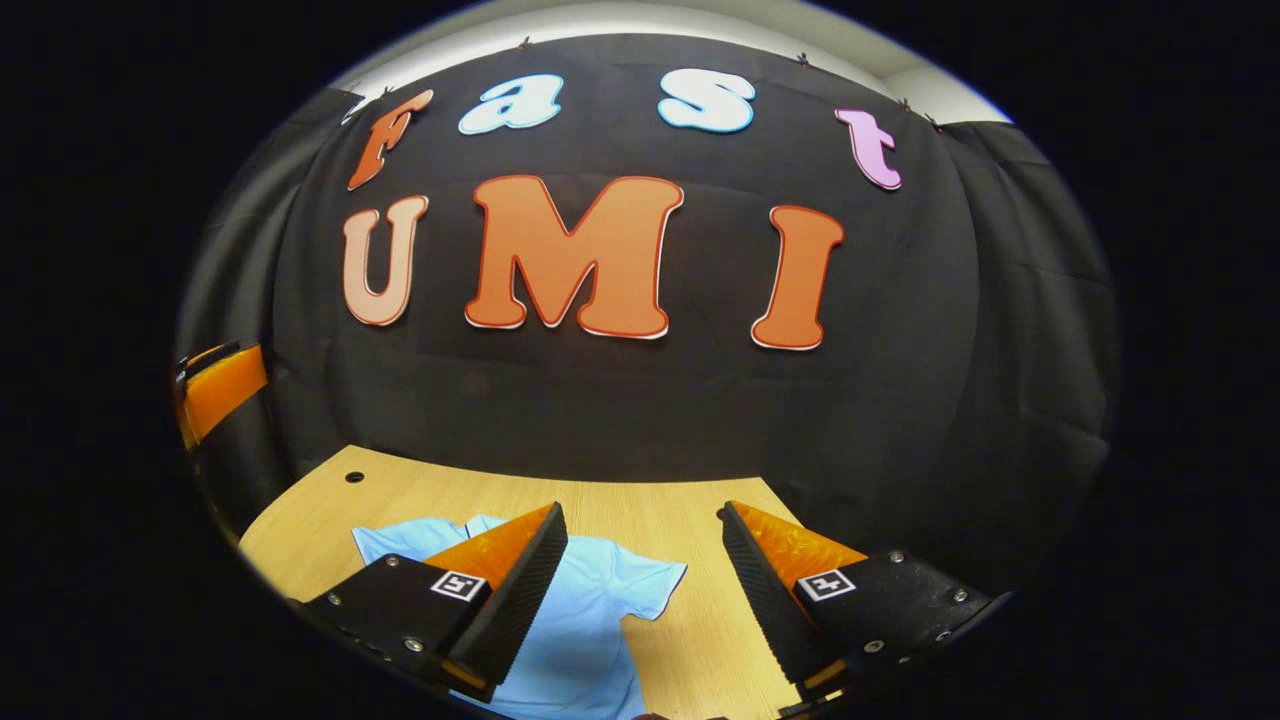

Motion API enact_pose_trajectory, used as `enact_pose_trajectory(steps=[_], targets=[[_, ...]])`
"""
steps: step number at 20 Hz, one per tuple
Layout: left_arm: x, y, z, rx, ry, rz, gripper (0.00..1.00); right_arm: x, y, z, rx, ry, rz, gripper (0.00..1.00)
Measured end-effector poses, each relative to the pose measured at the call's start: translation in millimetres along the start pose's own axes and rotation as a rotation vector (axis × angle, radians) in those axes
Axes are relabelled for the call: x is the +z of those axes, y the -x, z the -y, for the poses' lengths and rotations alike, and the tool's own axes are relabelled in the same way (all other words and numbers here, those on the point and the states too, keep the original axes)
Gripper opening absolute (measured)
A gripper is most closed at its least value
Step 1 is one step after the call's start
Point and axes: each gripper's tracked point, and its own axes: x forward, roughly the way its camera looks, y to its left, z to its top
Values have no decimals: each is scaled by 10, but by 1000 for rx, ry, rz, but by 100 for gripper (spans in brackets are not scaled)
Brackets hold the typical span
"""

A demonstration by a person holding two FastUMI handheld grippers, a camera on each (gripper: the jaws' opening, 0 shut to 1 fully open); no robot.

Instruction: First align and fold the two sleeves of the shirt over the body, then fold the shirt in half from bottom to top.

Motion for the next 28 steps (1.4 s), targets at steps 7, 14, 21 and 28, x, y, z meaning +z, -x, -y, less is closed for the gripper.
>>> enact_pose_trajectory(steps=[7,14,21,28], targets=[[-2,-49,-247,32,-11,3,98,-294,-316,-1,16,35,-143,98],[-70,-37,-395,162,-35,-33,98,-809,-895,94,65,7,-352,97],[-156,-51,-398,243,-75,-75,98,-1317,-1352,129,102,5,-544,97],[-242,-28,-488,336,-119,-119,100,-1853,-1734,141,140,-30,-711,96]])
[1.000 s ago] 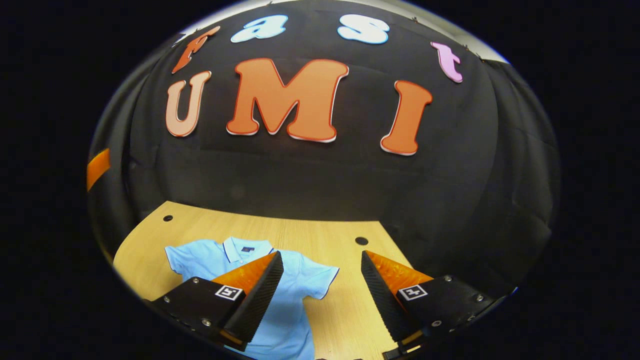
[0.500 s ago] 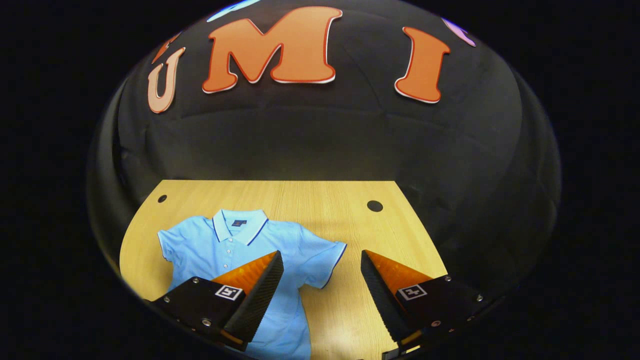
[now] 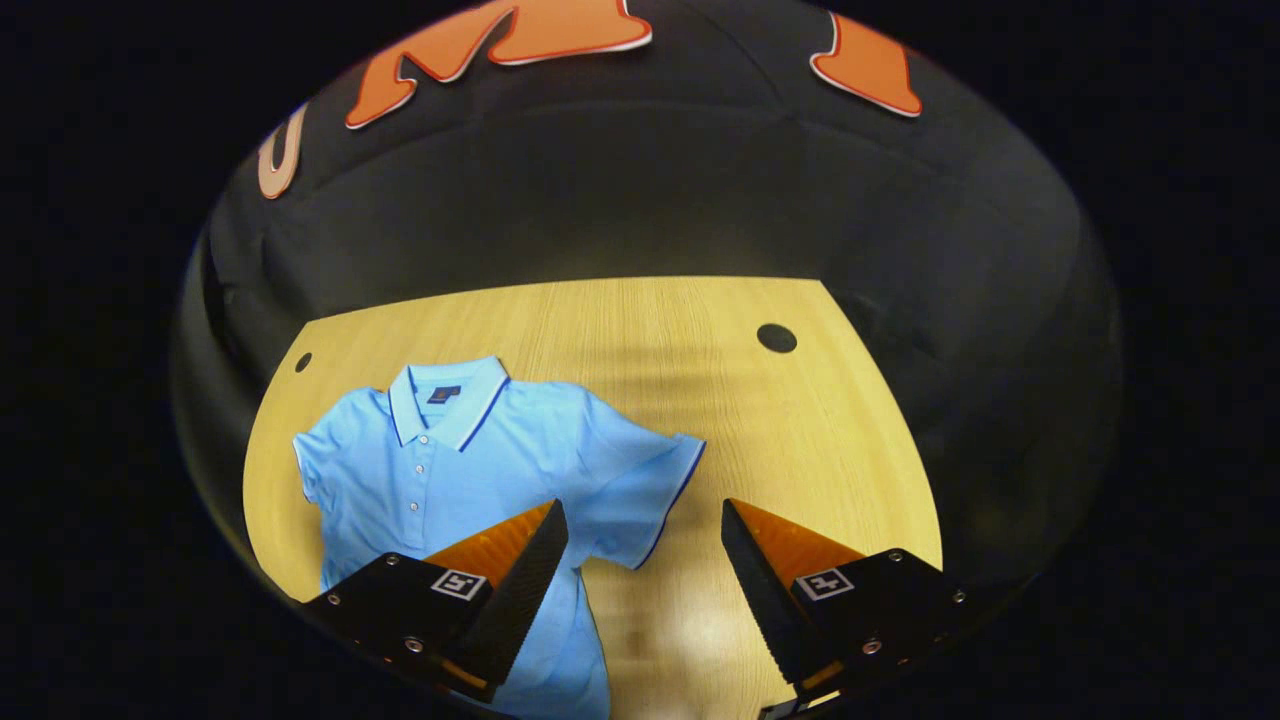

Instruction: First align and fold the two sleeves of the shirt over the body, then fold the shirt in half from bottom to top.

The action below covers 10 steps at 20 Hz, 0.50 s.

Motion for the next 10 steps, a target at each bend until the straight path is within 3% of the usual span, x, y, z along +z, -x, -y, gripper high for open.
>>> enact_pose_trajectory(steps=[5,10], targets=[[329,50,148,3,-26,94,100,-122,-405,87,-9,-8,-78,94],[358,62,298,1,-41,79,99,-288,-728,157,-13,-39,-185,89]])
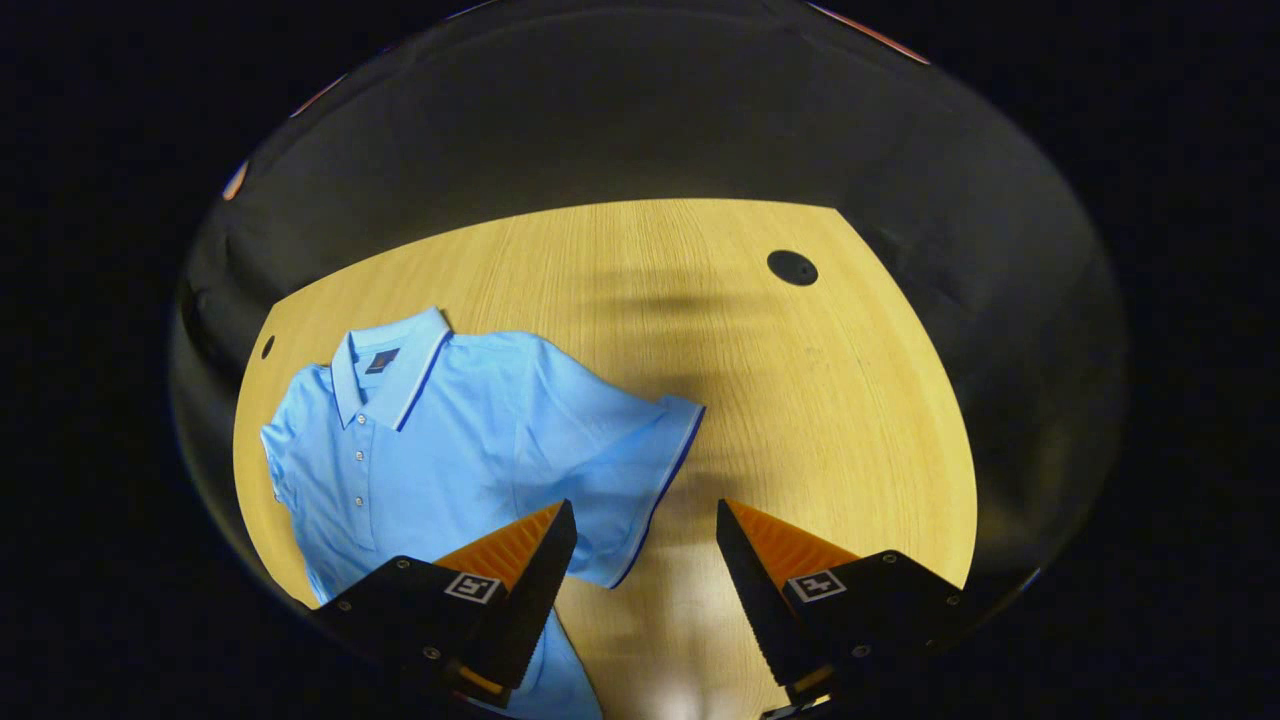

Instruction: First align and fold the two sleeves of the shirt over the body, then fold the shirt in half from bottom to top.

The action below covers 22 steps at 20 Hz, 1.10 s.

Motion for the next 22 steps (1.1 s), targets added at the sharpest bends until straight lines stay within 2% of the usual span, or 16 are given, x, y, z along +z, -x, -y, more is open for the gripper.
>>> enact_pose_trajectory(steps=[3,6,12,13,15,16,18,20,22], targets=[[23,39,7,16,-13,0,99,-115,-168,-5,7,-13,-72,84],[19,92,-25,40,-17,-9,100,-214,-287,-74,22,-25,-136,72],[-2,170,-72,86,-17,-32,100,-192,-417,-93,-25,-16,-161,53],[-18,179,-62,88,-18,-35,100,-180,-420,-72,-35,-16,-159,48],[-10,185,-32,90,-18,-39,100,-155,-429,-38,-48,-57,-160,34],[3,200,-17,87,-18,-40,100,-143,-417,-18,-50,-81,-164,23],[-1,215,18,83,-16,-38,100,-144,-419,-20,-28,-81,-157,12],[4,232,34,79,-12,-37,100,-121,-405,-128,40,-115,-140,8],[1,251,34,80,-14,-35,100,-123,-355,-173,69,-135,-123,7]])
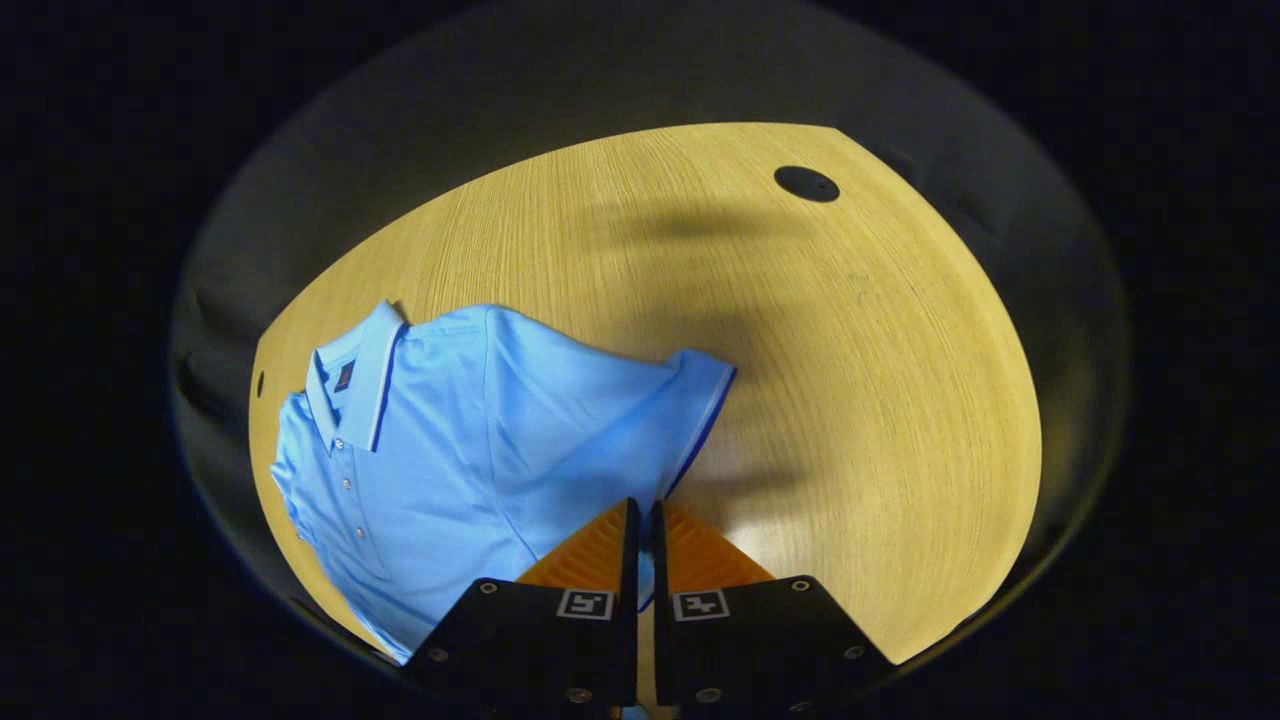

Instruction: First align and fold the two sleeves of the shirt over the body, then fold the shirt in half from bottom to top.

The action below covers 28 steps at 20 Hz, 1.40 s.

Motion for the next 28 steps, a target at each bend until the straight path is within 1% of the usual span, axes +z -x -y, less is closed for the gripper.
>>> enact_pose_trajectory(steps=[1,5,9,14,17,19,22,25,27,28], targets=[[-2,9,-13,4,-5,-2,100,25,27,8,-1,12,22,8],[-45,35,21,-8,14,-15,100,196,209,-215,80,7,84,7],[-48,35,-50,8,3,-21,100,284,364,-510,149,51,129,7],[-153,-24,-259,38,5,-41,100,199,444,-898,190,116,130,7],[-308,-104,-413,32,33,-65,100,148,492,-1126,204,116,135,7],[-400,-196,-514,10,62,-80,100,90,551,-1309,237,94,123,9],[-598,-357,-660,-49,93,-103,99,102,731,-1496,258,102,172,16],[-784,-571,-751,-129,130,-138,99,72,975,-1534,241,94,224,18],[-951,-732,-763,-187,159,-179,100,51,1167,-1480,216,111,272,19],[-1031,-803,-761,-215,178,-206,99,50,1278,-1457,209,121,300,23]])
